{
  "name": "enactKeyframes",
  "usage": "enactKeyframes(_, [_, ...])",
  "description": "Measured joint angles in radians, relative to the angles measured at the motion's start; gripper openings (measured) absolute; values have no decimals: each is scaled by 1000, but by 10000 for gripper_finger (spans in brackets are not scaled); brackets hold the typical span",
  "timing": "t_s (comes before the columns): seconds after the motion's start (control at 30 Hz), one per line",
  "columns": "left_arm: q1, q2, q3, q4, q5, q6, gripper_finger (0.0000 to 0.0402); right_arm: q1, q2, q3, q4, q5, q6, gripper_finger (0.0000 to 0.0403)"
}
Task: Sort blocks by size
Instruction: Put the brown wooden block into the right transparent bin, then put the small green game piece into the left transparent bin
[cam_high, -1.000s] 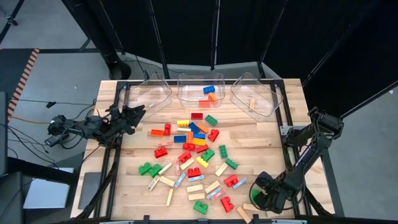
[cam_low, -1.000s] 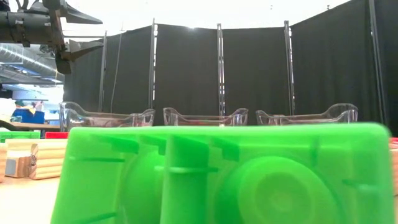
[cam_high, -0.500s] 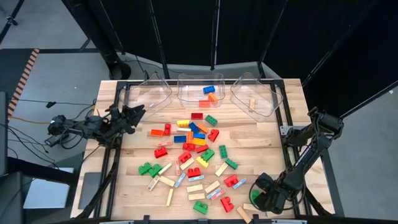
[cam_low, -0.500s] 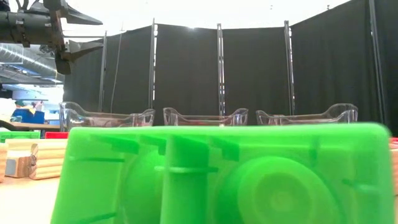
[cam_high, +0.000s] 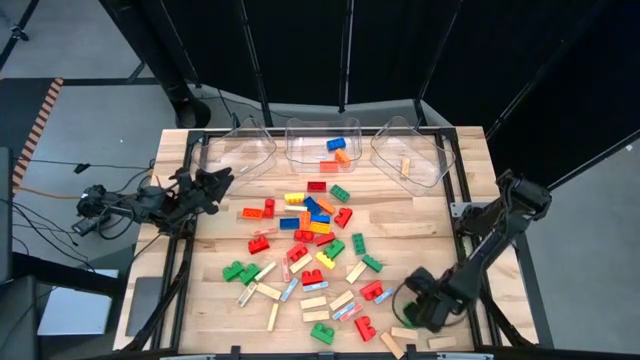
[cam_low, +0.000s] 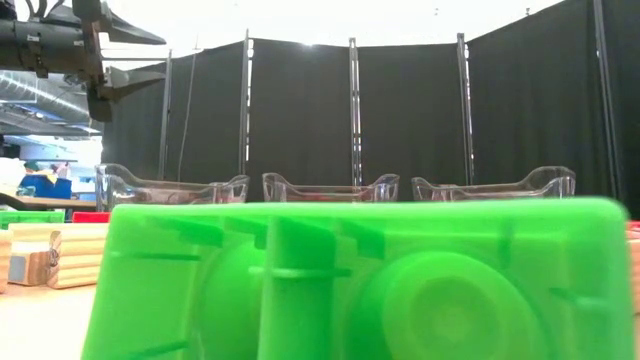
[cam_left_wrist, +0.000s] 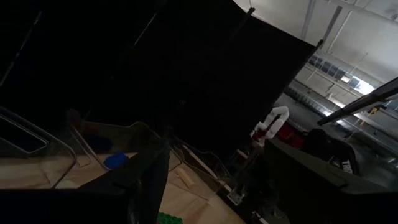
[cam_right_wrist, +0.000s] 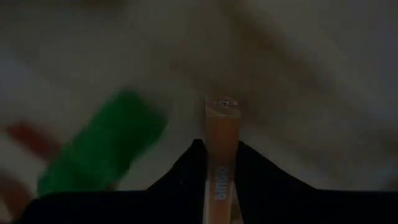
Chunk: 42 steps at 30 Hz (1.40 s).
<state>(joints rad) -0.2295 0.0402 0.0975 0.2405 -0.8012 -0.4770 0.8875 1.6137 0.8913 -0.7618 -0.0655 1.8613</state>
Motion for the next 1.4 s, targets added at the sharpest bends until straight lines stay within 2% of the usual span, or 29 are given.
enactKeyframes(0.13, [0,0,0,0,-13,0,269,-121,-84,-2,-219,62,-117,69])
enactKeyframes(0.27, [0,0,0,0,-13,0,269,-291,-224,-2,-417,227,-259,69])
enactKeyframes(0.4, [0,0,0,0,-13,0,269,-529,-380,-2,-556,415,-373,69])
enactKeyframes(0.57, [0,0,0,-1,-13,0,269,-901,-490,-2,-559,607,-505,69])
enactKeyframes(0.7, [0,0,0,-1,-13,0,269,-1191,-500,-2,-426,659,-681,69])
enactKeyframes(0.77, [0,0,0,-1,-13,-1,269,-1307,-485,-2,-306,644,-811,69])
enactKeyframes(0.9, [0,0,0,0,-13,-6,269,-1455,-444,-2,-93,523,-1020,69])
enactKeyframes(0.93, [0,0,0,-1,-13,-6,269,-1476,-437,-2,-57,501,-1047,75])
enactKeyframes(1.0, [0,0,0,0,-13,-6,269,-1503,-429,-2,-5,462,-1082,115])
enactKeyframes(1.13, [0,0,0,0,-12,-6,269,-1526,-435,-2,32,350,-1135,222])
enactKeyframes(1.2, [0,0,0,0,-12,-6,269,-1527,-451,-2,23,281,-1166,256])
enactKeyframes(1.3, [0,0,0,0,-12,-6,269,-1489,-490,-2,9,131,-1223,272])
enactKeyframes(1.4, [0,0,0,0,-12,-6,269,-1364,-536,-1,4,-106,-1235,261])
